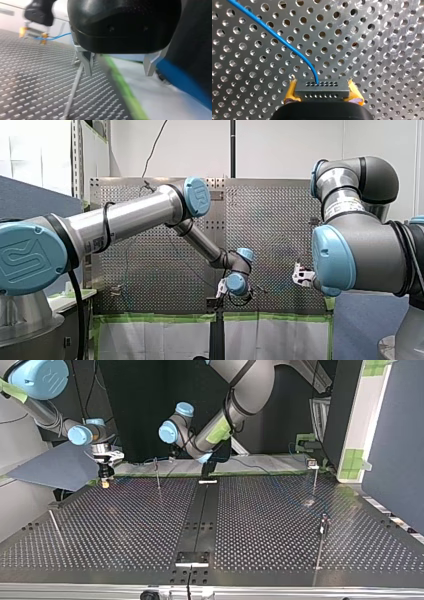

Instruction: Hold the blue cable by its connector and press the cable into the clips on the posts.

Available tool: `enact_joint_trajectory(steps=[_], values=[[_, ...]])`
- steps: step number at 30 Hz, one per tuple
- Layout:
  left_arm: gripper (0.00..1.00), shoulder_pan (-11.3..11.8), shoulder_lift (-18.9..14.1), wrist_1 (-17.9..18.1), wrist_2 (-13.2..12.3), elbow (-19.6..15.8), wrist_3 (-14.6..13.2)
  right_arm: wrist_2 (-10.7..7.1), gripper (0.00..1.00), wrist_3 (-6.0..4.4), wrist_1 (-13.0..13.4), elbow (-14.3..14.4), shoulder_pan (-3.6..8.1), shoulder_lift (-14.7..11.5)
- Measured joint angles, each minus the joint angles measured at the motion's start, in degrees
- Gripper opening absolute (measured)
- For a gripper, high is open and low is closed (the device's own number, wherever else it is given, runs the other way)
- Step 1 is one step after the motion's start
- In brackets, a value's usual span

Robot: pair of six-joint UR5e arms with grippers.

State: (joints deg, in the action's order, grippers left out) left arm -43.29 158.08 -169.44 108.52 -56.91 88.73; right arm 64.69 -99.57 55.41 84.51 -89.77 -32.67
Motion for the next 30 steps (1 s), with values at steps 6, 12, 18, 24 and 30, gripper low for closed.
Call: enact_joint_trajectory(steps=[6,12,18,24,30], values=[[1.00,-1.05,-0.24,-0.02,-2.18,-3.57,-0.12,0.00,0.00,0.13,-0.34,0.00,-0.08,0.00],[1.00,-2.10,-1.78,1.40,-3.60,-6.00,0.65,0.46,0.00,1.61,-1.93,0.08,-0.28,0.00],[1.00,-2.77,-3.98,3.57,-2.78,-6.33,2.69,0.77,0.00,2.74,-3.32,0.13,-0.45,0.01],[1.00,-2.85,-4.42,5.51,-0.44,-6.34,4.49,0.79,0.00,3.02,-3.64,0.15,-0.59,0.04],[1.00,-2.93,-4.42,7.00,0.13,-6.34,5.86,0.79,0.00,3.06,-3.71,0.16,-0.62,0.06]])
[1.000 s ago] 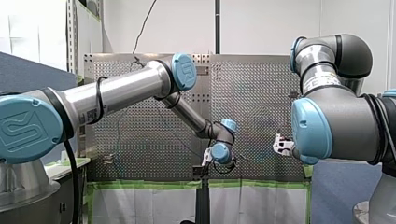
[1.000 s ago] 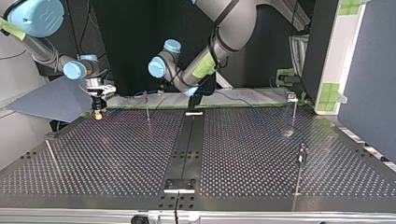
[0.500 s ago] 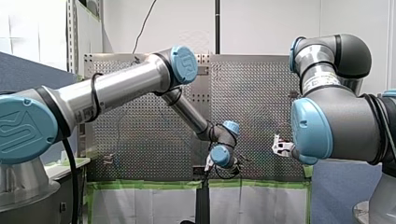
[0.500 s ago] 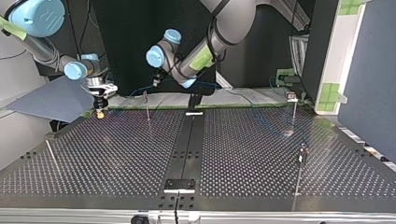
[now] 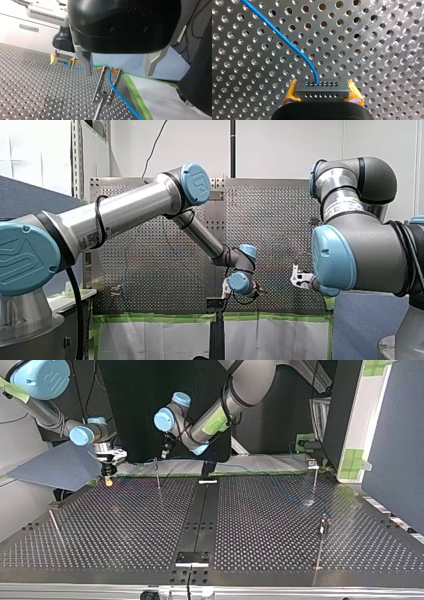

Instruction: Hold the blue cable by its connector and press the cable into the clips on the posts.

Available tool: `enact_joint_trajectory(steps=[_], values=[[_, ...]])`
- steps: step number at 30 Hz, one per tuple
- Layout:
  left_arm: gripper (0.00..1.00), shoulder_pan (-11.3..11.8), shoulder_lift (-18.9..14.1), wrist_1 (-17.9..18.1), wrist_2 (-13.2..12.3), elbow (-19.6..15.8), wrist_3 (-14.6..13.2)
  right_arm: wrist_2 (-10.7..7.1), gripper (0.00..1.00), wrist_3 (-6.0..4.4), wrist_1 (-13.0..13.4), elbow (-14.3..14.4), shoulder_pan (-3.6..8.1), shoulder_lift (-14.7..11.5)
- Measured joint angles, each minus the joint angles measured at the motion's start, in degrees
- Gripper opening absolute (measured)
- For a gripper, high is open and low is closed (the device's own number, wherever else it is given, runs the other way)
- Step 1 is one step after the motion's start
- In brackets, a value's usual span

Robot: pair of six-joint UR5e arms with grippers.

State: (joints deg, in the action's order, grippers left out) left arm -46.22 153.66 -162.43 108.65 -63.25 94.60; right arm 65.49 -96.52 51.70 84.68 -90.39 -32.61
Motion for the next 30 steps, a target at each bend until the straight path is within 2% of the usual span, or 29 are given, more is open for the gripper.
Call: enact_joint_trajectory(steps=[11,23,30], values=[[1.00,-0.21,0.00,0.10,-1.60,-0.01,0.54,0.00,0.00,0.03,-0.01,0.17,-0.01,0.07],[1.00,-0.25,0.00,0.67,-1.12,-0.01,1.79,0.07,0.00,0.02,0.02,0.36,-0.14,0.20],[1.00,-0.34,0.00,1.58,-0.60,-0.01,2.13,0.09,0.00,0.08,0.17,0.42,-0.25,1.11]])
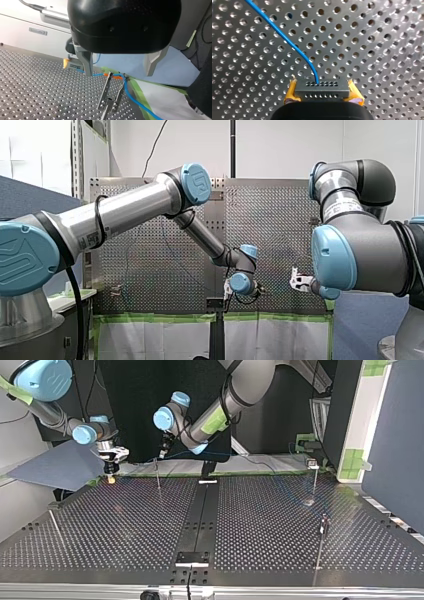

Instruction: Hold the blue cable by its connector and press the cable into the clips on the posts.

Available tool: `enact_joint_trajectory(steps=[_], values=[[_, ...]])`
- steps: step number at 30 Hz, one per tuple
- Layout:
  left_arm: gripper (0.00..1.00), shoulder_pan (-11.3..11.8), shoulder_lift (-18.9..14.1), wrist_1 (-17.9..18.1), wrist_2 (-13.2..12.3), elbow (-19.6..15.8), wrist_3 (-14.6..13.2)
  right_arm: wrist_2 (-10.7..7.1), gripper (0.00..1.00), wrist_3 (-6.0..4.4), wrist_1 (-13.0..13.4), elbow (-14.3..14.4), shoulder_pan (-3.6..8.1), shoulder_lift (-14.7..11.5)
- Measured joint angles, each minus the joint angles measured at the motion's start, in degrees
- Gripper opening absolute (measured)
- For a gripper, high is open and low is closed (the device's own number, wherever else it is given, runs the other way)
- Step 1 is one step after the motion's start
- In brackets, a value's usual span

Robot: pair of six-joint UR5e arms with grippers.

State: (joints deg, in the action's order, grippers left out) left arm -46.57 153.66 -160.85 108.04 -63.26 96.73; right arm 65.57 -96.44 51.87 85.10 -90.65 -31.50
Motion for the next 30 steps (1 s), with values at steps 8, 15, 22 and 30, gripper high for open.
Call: enact_joint_trajectory(steps=[8,15,22,30], values=[[1.00,-0.10,0.00,0.51,2.27,0.00,-0.52,0.00,0.00,0.11,-0.07,-0.01,-0.02,0.26],[1.00,-0.19,0.00,0.53,2.63,0.00,-0.58,0.04,0.00,0.18,-0.08,-0.01,-0.01,0.28],[1.00,-0.25,0.01,0.53,2.65,-0.01,-0.58,0.09,0.00,0.09,0.06,-0.03,0.18,0.29],[1.00,-0.39,0.01,0.53,2.69,-0.01,-0.44,0.10,0.00,-0.10,0.14,-0.05,0.46,0.27]])
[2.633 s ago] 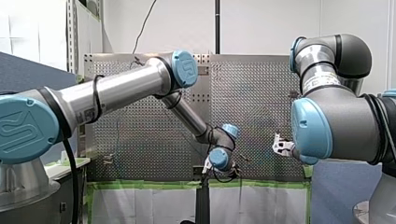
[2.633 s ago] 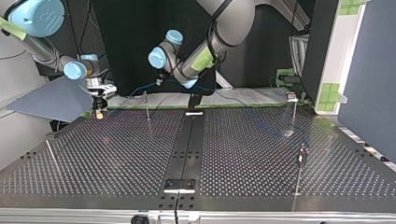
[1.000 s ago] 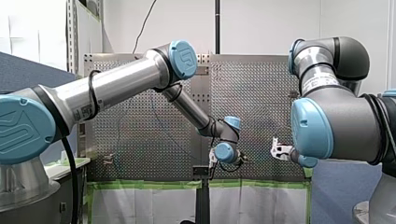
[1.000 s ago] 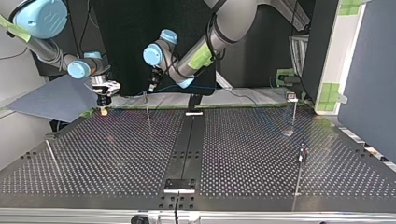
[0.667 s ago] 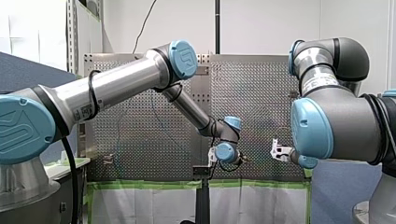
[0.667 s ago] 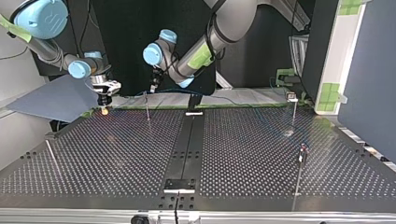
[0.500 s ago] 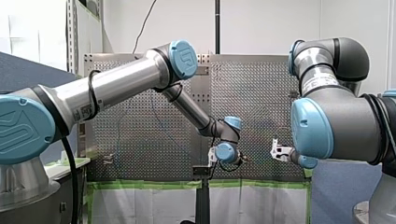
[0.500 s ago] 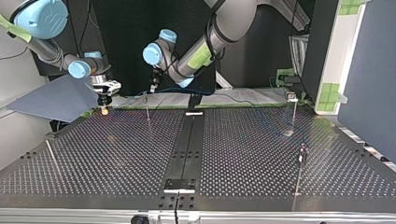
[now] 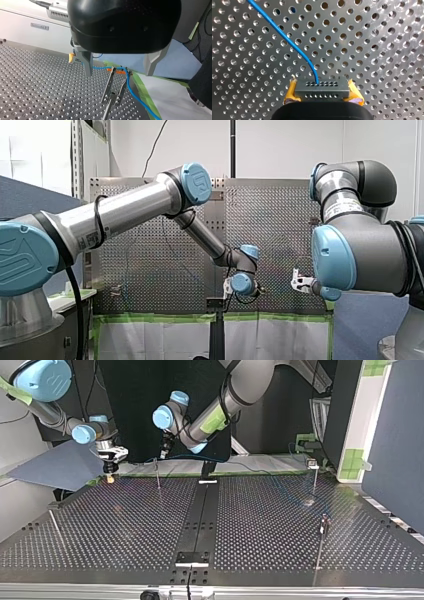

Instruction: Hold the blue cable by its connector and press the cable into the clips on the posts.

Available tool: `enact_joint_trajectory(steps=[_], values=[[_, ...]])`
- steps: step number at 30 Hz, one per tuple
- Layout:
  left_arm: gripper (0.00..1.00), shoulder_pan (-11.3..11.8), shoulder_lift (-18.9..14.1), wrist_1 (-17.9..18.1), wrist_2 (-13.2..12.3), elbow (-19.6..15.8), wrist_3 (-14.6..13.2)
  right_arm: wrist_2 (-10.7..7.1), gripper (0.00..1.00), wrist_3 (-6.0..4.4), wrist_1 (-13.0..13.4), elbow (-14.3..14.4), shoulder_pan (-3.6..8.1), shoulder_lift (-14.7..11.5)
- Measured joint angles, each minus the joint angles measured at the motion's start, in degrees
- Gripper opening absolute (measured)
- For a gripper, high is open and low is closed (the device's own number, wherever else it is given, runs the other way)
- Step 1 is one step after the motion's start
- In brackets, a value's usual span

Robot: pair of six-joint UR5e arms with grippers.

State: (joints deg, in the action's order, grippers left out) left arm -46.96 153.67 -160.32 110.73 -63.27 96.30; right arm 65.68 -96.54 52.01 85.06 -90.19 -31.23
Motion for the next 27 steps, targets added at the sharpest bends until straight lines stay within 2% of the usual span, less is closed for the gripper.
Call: enact_joint_trajectory(steps=[11,27], values=[[1.00,-0.08,0.00,0.00,0.00,-0.08,0.11,0.02,0.00,-0.41,0.10,-0.01,0.61,0.01],[1.00,-0.12,0.02,0.00,0.01,-0.38,0.11,-0.10,0.00,-0.37,0.11,-0.01,0.66,0.00]])
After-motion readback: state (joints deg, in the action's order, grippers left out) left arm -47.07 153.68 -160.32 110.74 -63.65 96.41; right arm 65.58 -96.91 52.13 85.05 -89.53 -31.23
